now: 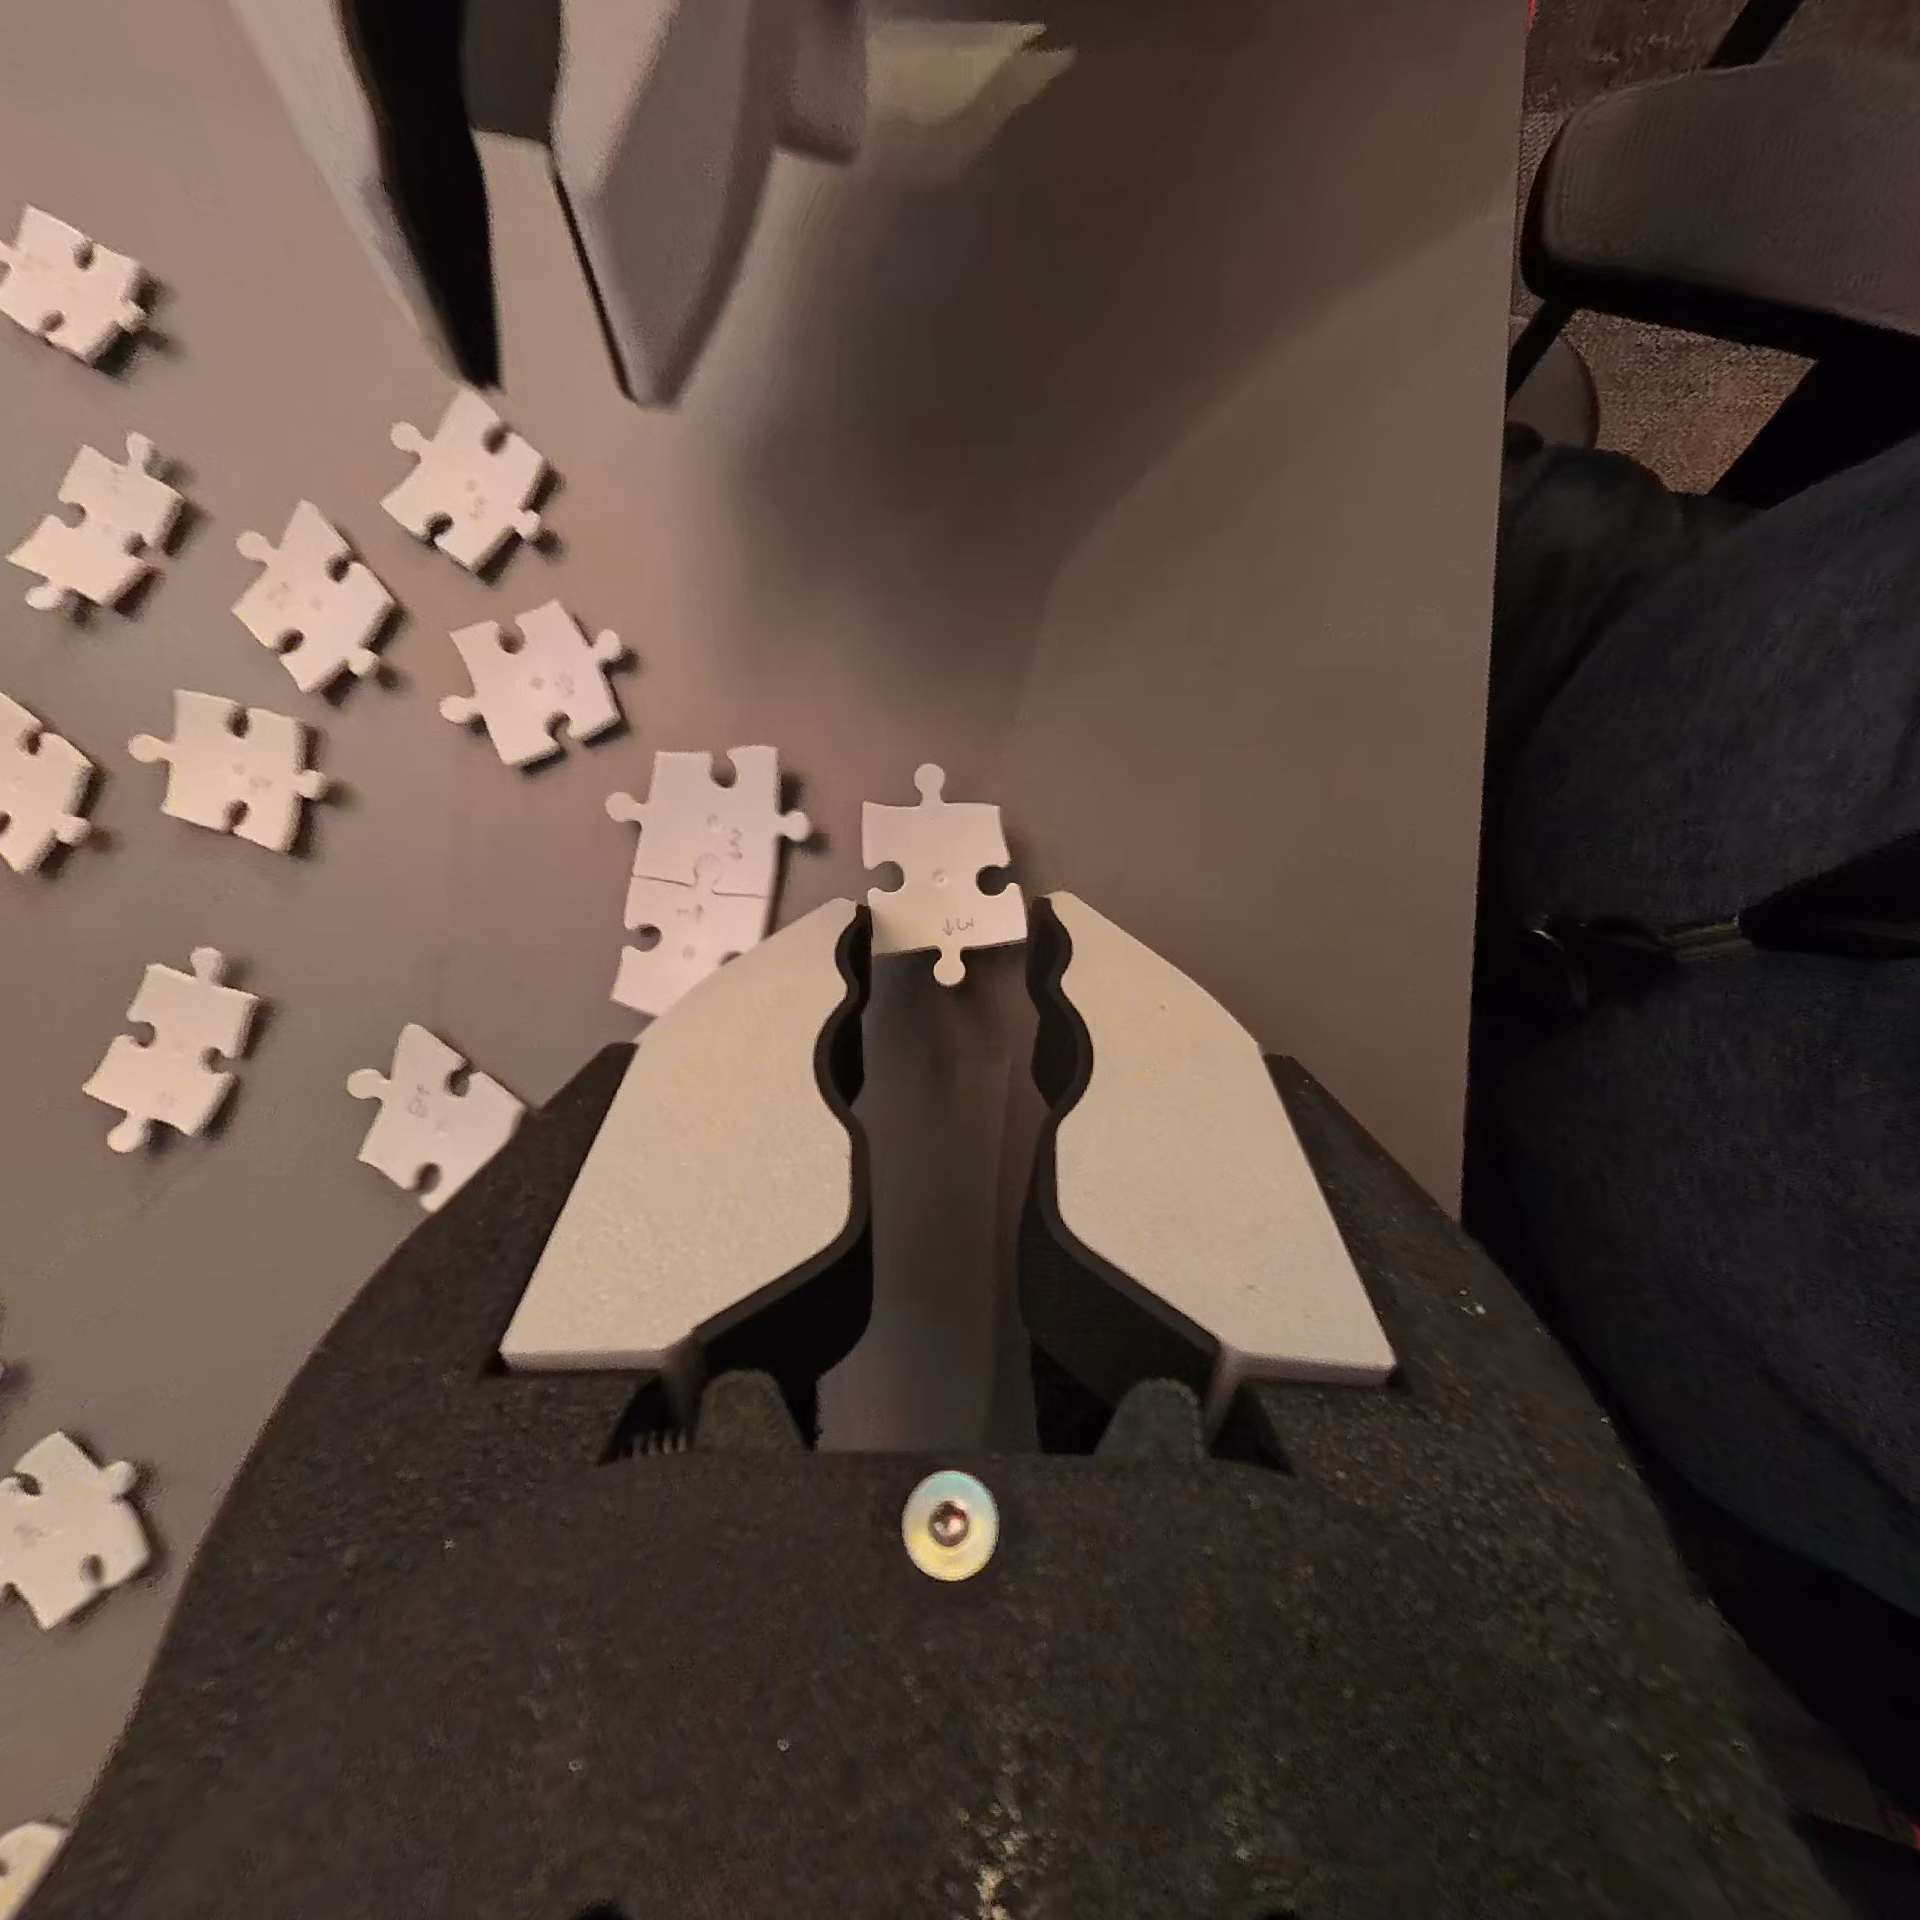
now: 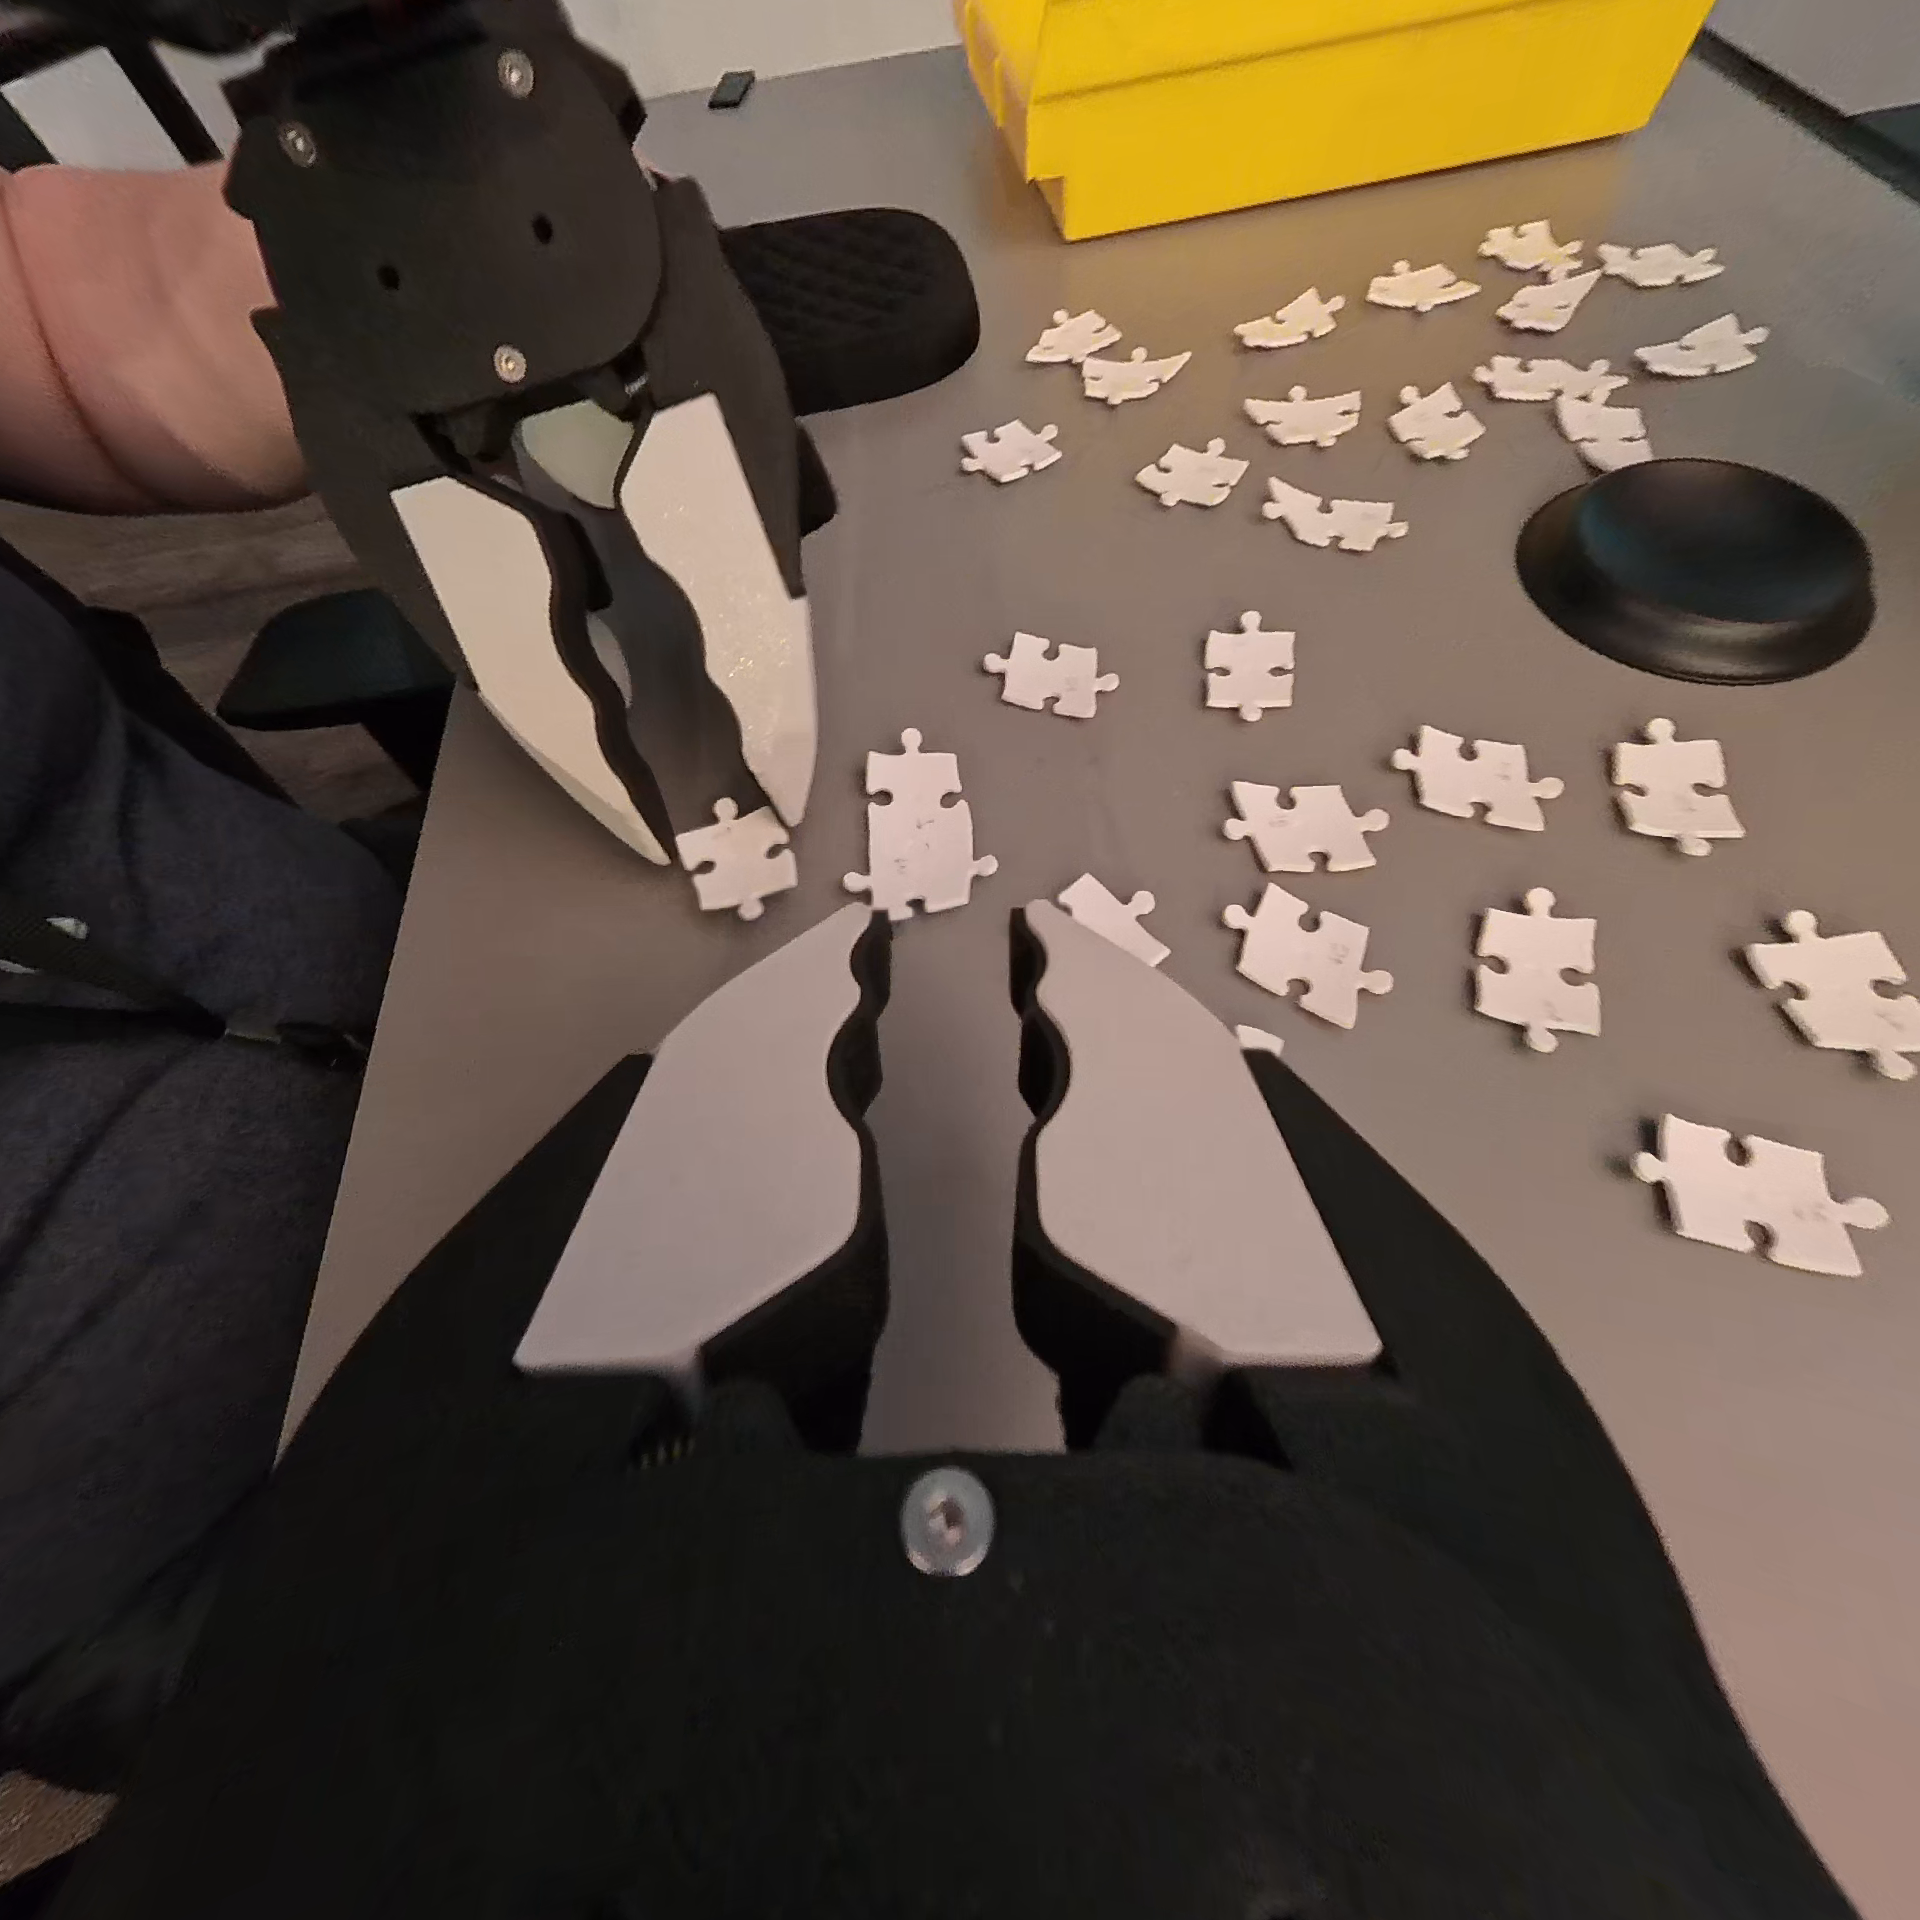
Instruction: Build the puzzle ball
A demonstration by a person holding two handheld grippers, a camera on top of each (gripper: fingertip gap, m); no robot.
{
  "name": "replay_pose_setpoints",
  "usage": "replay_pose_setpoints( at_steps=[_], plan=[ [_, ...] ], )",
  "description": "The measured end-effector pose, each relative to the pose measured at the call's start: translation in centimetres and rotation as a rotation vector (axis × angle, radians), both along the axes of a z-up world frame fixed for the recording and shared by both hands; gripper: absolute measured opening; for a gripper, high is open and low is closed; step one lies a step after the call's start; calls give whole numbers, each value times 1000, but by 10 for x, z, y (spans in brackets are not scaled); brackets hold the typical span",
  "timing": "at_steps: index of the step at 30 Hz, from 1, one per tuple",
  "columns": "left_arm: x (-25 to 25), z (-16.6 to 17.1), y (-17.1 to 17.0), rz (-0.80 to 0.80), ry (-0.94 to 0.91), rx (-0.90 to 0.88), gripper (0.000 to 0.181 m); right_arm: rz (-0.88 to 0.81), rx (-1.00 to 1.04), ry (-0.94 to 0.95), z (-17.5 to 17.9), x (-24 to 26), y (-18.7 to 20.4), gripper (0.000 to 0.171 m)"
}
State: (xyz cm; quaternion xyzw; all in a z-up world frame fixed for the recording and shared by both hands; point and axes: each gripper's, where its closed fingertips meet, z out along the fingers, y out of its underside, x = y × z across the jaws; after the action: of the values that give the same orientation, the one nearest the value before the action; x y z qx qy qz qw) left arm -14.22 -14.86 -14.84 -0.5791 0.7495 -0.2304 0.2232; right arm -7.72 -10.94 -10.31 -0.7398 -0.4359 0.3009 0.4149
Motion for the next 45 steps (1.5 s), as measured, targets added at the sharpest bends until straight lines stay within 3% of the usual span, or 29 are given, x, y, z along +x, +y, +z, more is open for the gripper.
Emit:
replay_pose_setpoints(
  at_steps=[9,29,45],
  plan=[
    [14,6,9,-60,-9,-52,28,111,-56,-95,-16,-20,-1,23],
    [12,-6,16,-110,33,-80,28,127,-43,-187,-32,-38,3,23],
    [13,-7,18,-108,42,-70,29,160,-20,-270,-44,-37,4,10]
  ],
)
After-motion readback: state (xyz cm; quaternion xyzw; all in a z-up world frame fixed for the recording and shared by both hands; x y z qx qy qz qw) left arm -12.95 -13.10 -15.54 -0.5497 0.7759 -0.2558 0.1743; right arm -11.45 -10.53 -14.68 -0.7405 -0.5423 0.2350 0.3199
